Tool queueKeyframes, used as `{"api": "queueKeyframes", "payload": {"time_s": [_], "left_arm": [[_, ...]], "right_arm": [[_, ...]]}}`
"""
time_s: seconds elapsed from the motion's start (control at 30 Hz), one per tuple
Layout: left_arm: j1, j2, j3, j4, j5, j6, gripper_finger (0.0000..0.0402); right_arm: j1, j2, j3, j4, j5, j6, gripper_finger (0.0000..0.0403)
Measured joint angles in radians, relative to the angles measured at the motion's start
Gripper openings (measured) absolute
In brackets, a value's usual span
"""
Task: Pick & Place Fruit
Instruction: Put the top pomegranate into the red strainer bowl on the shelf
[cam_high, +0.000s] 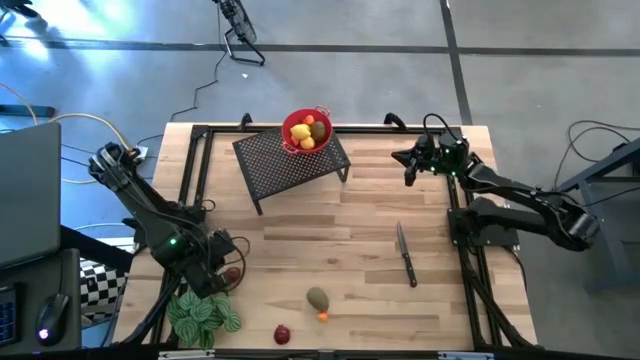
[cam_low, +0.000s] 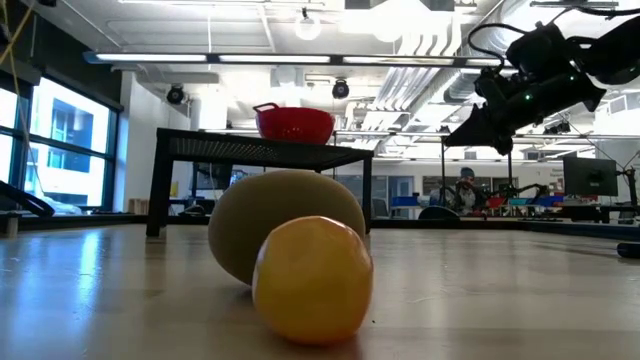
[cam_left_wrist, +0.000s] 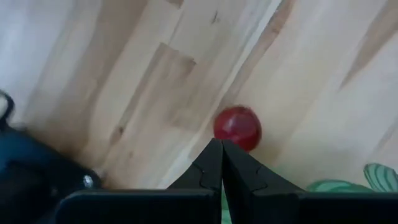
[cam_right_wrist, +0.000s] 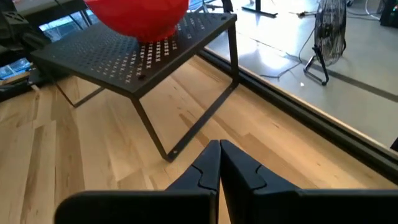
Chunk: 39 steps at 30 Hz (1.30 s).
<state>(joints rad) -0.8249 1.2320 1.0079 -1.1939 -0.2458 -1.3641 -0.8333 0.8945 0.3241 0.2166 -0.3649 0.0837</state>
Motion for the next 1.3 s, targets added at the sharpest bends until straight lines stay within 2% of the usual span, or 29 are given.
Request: {"api": "queueKeyframes", "payload": {"time_s": [0.13, 0.27, 0.37, 0.6, 0.73, 0.83, 1.03, 1.3], "left_arm": [[0.0, 0.0, -0.003, 0.017, 0.02, -0.061, 0.0005], [0.0, 0.0, -0.004, 0.012, 0.03, -0.127, 0.0043], [0.0, 0.0, -0.004, 0.013, 0.034, -0.179, 0.0101], [0.0, 0.0, -0.004, 0.033, 0.035, -0.213, 0.0265], [0.0, 0.004, -0.004, 0.053, 0.034, -0.212, 0.0323], [0.0, 0.035, -0.004, 0.052, 0.034, -0.188, 0.0333], [0.0, 0.129, -0.004, 0.069, 0.034, -0.126, 0.0314], [0.0, 0.22, -0.004, 0.125, 0.065, -0.134, 0.0305]], "right_arm": [[0.0, 0.021, 0.0, 0.005, 0.0, 0.0, 0.0003], [0.0, 0.035, 0.0, 0.016, 0.0, 0.0, 0.0003], [0.0, 0.043, 0.0, 0.024, 0.0, 0.0, 0.0003], [0.0, 0.044, 0.0, 0.027, 0.0, 0.0, 0.0003], [0.0, 0.044, 0.0, 0.027, 0.0, 0.019, 0.0003], [0.0, 0.044, 0.0, 0.027, 0.0, 0.025, 0.0002], [0.0, 0.044, 0.0, 0.027, 0.0, 0.025, 0.0002], [0.0, 0.044, 0.0, 0.027, -0.001, 0.024, 0.0002]]}}
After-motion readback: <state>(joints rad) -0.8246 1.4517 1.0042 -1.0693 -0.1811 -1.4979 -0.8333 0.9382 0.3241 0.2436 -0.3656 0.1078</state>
